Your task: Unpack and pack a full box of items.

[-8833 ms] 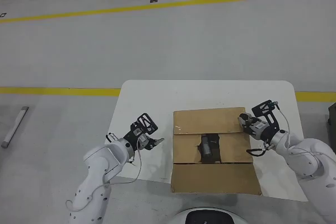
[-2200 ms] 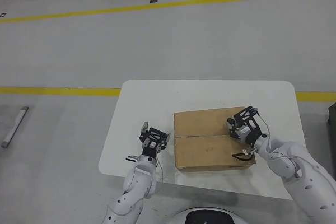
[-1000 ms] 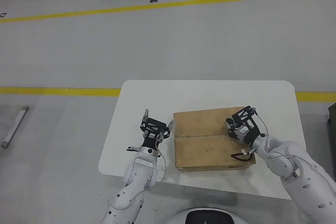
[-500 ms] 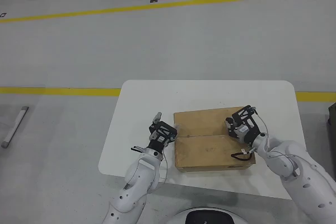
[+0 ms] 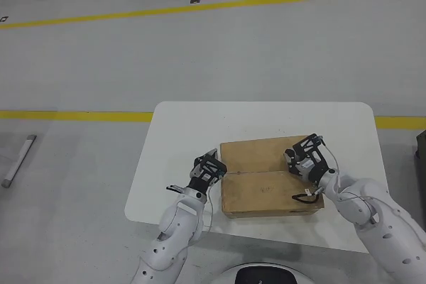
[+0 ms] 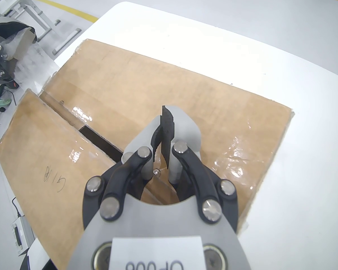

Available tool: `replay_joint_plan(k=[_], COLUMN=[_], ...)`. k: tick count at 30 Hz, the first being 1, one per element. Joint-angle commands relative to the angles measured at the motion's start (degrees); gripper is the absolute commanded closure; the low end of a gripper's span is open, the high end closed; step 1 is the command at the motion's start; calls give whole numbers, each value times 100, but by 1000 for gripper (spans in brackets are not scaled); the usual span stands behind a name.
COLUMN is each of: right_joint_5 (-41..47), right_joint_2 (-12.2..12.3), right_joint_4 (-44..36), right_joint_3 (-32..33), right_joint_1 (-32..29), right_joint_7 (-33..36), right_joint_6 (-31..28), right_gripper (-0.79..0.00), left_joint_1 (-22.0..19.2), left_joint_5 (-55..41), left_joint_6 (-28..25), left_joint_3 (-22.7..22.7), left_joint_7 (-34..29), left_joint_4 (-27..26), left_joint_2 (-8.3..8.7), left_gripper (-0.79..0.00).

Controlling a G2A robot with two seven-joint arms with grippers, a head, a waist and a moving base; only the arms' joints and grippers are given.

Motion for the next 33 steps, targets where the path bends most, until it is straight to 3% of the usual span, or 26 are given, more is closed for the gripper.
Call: replay_joint_plan(k=[1, 14, 22, 26, 28, 29, 30, 33], right_joint_5=[-4, 228, 515, 210, 131, 129, 128, 74], right_joint_2=[-1, -31, 30, 44, 33, 25, 18, 4], right_joint_4=[-3, -63, -391, -306, -235, -197, -170, -111], right_joint_3=[-1, 16, 210, 180, 118, 81, 49, -33], right_joint_1=[-2, 45, -228, -320, -293, -280, -259, -200], right_joint_7=[2, -164, -53, 34, 24, 14, 10, 15], right_joint_6=[-2, 17, -749, -645, -526, -476, -443, -386], right_gripper=[0, 0, 0, 0, 0, 0, 0, 0], left_joint_1=[39, 368, 391, 380, 386, 394, 408, 450], left_joint_5=[40, 116, 115, 127, 135, 146, 150, 177], left_joint_6=[66, 133, 92, 83, 83, 90, 96, 117], left_joint_3=[-56, -333, -373, -368, -372, -381, -390, -427], left_joint_7=[-33, -93, -87, -60, -56, -59, -57, -56], left_joint_4=[-65, -305, -310, -290, -290, -292, -299, -319], left_joint_2=[1, 10, -12, -28, -34, -35, -37, -39], left_gripper=[0, 0, 0, 0, -40, -179, -225, -234])
